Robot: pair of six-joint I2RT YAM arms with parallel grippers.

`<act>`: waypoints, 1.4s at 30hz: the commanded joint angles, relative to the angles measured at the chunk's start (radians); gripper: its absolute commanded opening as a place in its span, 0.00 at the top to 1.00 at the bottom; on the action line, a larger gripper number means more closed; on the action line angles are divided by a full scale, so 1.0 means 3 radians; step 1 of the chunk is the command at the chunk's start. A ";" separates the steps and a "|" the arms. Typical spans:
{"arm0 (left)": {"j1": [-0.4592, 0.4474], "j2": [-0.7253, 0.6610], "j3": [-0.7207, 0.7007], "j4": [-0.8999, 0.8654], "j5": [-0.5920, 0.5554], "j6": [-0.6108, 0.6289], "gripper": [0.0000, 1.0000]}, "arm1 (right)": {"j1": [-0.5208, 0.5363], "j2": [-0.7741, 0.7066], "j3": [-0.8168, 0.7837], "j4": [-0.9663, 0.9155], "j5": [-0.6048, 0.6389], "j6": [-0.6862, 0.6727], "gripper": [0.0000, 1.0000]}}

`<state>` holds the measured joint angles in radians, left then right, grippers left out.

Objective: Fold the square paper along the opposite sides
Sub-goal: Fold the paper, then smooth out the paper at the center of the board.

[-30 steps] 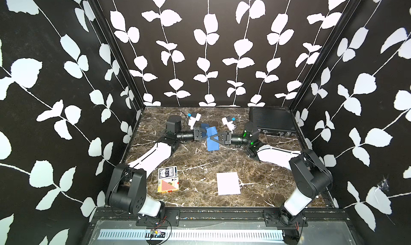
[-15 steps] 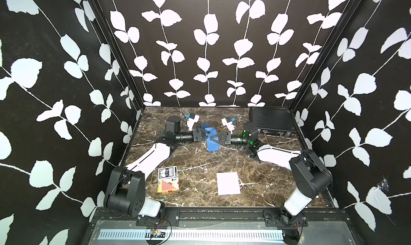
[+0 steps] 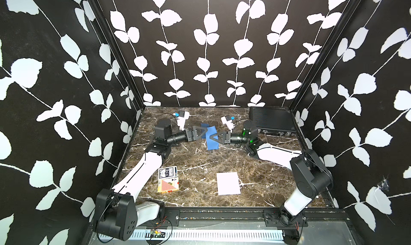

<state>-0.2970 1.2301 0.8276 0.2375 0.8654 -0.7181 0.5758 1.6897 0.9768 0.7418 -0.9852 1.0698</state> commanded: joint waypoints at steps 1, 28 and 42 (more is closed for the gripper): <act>-0.0077 0.0130 -0.0096 0.0414 -0.0049 -0.0129 0.01 | 0.0004 -0.0037 0.0178 0.0146 -0.0075 -0.0011 0.96; -0.0094 0.0457 0.0215 -0.0019 0.0340 -0.0075 1.00 | -0.0177 -0.0266 -0.0055 -0.0269 0.0027 -0.0307 0.52; -0.0383 0.1975 0.1139 -0.1752 0.0169 0.1212 1.00 | 0.0222 -0.1009 -0.1533 -0.0368 0.2128 -0.3688 0.79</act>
<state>-0.3832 1.7950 1.1057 -0.1802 0.9237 -0.4564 0.6380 1.3235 0.5747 0.5087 -0.4824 0.1349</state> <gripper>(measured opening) 0.047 0.231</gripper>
